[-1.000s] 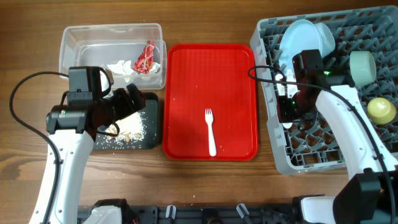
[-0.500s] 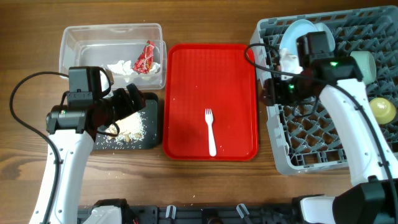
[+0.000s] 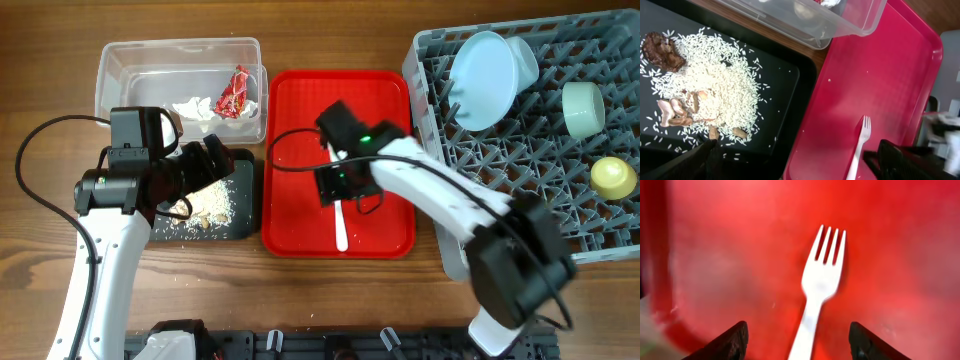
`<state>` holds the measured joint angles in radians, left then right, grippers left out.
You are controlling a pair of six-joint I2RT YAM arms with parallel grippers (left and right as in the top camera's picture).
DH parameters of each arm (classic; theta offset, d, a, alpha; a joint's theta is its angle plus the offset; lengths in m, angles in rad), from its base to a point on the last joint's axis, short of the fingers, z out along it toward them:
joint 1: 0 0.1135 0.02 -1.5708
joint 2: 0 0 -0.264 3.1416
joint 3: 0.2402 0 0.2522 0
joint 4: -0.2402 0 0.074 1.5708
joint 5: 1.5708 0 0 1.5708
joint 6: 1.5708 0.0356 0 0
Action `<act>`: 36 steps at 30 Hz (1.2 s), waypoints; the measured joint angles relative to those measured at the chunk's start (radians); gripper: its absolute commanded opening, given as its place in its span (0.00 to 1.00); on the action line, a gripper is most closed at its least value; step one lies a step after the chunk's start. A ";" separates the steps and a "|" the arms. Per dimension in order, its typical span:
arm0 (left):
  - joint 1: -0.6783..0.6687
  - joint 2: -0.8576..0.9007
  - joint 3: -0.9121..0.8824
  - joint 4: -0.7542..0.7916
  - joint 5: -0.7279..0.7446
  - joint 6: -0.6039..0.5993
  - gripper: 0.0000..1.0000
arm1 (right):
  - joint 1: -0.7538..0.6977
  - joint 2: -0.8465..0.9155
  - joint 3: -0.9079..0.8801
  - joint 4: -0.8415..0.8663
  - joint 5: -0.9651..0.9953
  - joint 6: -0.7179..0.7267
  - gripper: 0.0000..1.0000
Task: Sort waste into correct bins and load items into the dishwasher rack
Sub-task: 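Grasp the white fork on the red tray with the right gripper, then insert the white fork into the rack with the right gripper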
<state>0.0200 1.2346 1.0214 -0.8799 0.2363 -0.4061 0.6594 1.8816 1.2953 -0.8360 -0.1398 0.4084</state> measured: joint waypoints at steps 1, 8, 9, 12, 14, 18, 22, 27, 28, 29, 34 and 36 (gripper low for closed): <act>0.000 0.000 0.000 0.000 0.000 0.000 1.00 | 0.006 0.027 0.000 0.014 0.008 0.019 0.61; 0.000 0.000 0.000 0.000 0.000 0.000 1.00 | 0.010 0.107 0.007 0.057 0.092 0.124 0.41; 0.000 0.000 0.000 0.000 0.000 0.000 1.00 | 0.010 0.107 0.007 0.058 0.100 0.129 0.39; 0.000 0.000 0.000 0.000 0.000 0.000 1.00 | 0.010 0.109 0.007 0.061 0.119 0.140 0.26; 0.000 0.000 0.000 0.000 0.000 0.000 1.00 | 0.009 0.110 0.007 0.063 0.122 0.144 0.21; 0.000 0.000 0.000 0.000 0.000 0.000 1.00 | 0.008 0.110 0.007 0.065 0.122 0.144 0.17; 0.000 0.000 0.000 0.000 0.000 0.000 1.00 | 0.008 0.110 0.007 0.063 0.122 0.132 0.08; 0.000 0.000 0.000 0.000 0.000 0.000 1.00 | -0.032 0.105 0.030 -0.055 0.114 0.047 0.08; 0.000 0.000 0.000 0.000 0.000 0.000 1.00 | -0.050 0.096 0.030 -0.071 0.113 0.029 0.07; 0.000 0.000 0.000 0.000 0.000 0.000 1.00 | -0.071 0.077 0.030 -0.090 0.110 0.008 0.07; 0.000 0.000 0.000 0.000 0.000 0.000 1.00 | -0.233 -0.146 0.040 -0.152 0.095 -0.126 0.05; 0.000 0.000 0.000 0.000 0.000 0.000 1.00 | -0.323 -0.258 0.053 -0.169 0.096 -0.191 0.05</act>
<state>0.0200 1.2346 1.0214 -0.8799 0.2363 -0.4061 0.3363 1.6234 1.3487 -1.0054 -0.0441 0.2173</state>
